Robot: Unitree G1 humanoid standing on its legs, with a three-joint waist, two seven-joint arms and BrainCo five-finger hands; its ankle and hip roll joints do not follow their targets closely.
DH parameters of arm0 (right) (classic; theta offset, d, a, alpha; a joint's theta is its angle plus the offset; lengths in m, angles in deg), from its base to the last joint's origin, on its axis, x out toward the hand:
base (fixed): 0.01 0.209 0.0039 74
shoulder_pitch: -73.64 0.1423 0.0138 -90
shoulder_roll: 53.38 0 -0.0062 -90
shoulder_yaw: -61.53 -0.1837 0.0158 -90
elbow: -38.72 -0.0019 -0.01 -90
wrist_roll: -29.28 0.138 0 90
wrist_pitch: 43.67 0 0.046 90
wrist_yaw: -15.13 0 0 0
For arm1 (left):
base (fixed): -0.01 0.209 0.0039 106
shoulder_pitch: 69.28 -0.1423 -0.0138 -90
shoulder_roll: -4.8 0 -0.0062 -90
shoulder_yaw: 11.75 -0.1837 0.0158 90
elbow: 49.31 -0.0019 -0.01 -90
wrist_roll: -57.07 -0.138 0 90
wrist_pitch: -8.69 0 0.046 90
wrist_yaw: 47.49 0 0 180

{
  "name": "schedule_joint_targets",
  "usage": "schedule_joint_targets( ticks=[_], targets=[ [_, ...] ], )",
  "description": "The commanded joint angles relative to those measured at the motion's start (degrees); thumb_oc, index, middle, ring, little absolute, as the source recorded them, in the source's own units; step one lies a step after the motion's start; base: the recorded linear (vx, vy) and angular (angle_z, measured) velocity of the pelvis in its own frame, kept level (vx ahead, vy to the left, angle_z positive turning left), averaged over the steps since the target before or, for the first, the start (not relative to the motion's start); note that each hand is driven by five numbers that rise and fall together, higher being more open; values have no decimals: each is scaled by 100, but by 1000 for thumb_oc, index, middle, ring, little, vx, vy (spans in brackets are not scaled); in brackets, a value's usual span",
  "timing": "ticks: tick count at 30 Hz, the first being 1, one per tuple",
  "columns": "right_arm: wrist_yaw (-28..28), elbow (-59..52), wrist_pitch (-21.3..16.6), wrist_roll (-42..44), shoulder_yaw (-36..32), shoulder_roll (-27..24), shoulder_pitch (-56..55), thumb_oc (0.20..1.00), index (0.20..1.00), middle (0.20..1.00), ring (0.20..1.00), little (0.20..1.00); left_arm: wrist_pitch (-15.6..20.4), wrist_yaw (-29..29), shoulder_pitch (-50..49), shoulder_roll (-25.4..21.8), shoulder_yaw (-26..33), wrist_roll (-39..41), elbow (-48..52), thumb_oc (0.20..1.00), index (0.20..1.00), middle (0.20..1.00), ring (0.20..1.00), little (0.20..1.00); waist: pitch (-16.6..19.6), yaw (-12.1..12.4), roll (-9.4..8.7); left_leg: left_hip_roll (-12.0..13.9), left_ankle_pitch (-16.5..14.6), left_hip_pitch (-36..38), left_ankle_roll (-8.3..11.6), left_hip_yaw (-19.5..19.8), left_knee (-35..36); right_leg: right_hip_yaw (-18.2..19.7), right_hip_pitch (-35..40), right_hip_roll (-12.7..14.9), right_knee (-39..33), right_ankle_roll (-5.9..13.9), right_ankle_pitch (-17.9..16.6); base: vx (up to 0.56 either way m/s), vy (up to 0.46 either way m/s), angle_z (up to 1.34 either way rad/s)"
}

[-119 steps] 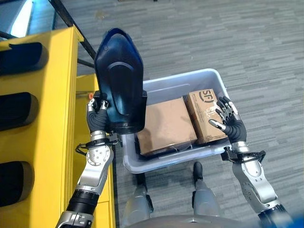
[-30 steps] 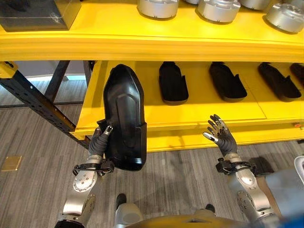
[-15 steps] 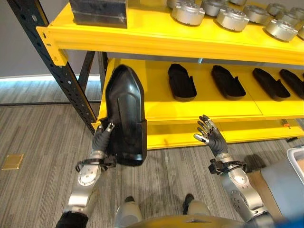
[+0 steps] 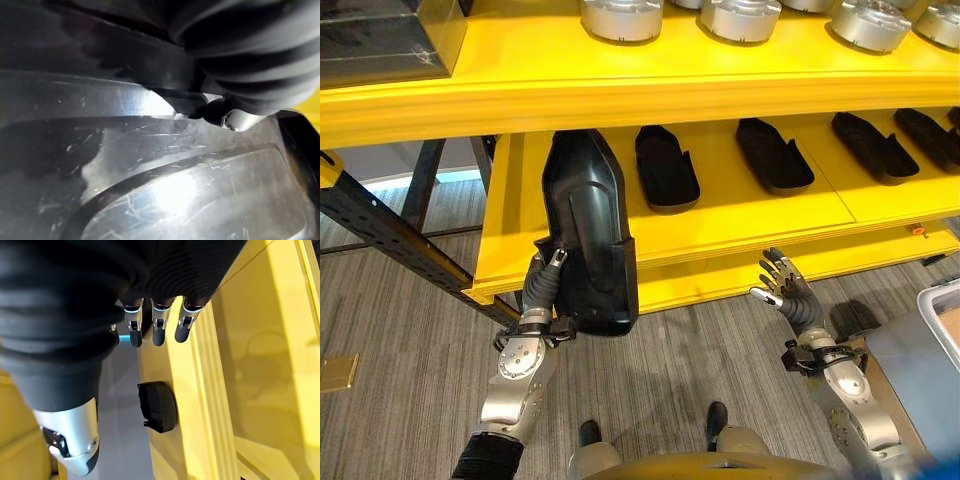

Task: Move parts from the plastic box to the shelf.

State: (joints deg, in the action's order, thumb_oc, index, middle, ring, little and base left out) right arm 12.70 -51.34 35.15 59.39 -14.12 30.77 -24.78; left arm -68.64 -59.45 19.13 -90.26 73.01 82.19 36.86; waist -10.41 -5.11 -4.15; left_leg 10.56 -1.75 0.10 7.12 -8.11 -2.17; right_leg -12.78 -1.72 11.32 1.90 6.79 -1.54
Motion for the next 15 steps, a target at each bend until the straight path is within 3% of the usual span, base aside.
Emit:
schedule_joint_targets(
  ticks=[1,3,11,15],
  targets=[
    [13,-268,-300,71,-49,-44,217,1000,1000,1000,1000,1000,510,-291,742,-109,-75,-244,-166,200,200,200,200,200,51,15,-47,303,-137,-192,-44,193,-532,207,-533,772,1082,417,-79,-134,-17,-14],
    [-39,-293,-329,84,14,-97,325,1000,1000,1000,1000,1000,581,-661,1334,-84,-78,-235,-472,200,200,200,200,200,-84,-49,-47,350,-102,-508,2,234,-743,304,-839,753,1240,410,-89,-153,-25,-16],
    [0,-321,-325,104,117,-243,384,1000,1000,1000,1000,1000,592,-1232,2293,-318,3,-326,-1341,200,200,200,200,200,-177,-171,-44,393,-63,-1034,81,306,-1024,428,-1300,751,1407,409,-106,-77,-3,-3],
    [105,-357,-331,116,180,-383,371,1000,1000,1000,1000,1000,516,-1486,3096,-816,14,-298,-2346,200,200,200,200,200,-206,-261,-53,399,-58,-1357,141,399,-1241,482,-1517,739,1509,406,-110,-63,4,1]
  ],
)
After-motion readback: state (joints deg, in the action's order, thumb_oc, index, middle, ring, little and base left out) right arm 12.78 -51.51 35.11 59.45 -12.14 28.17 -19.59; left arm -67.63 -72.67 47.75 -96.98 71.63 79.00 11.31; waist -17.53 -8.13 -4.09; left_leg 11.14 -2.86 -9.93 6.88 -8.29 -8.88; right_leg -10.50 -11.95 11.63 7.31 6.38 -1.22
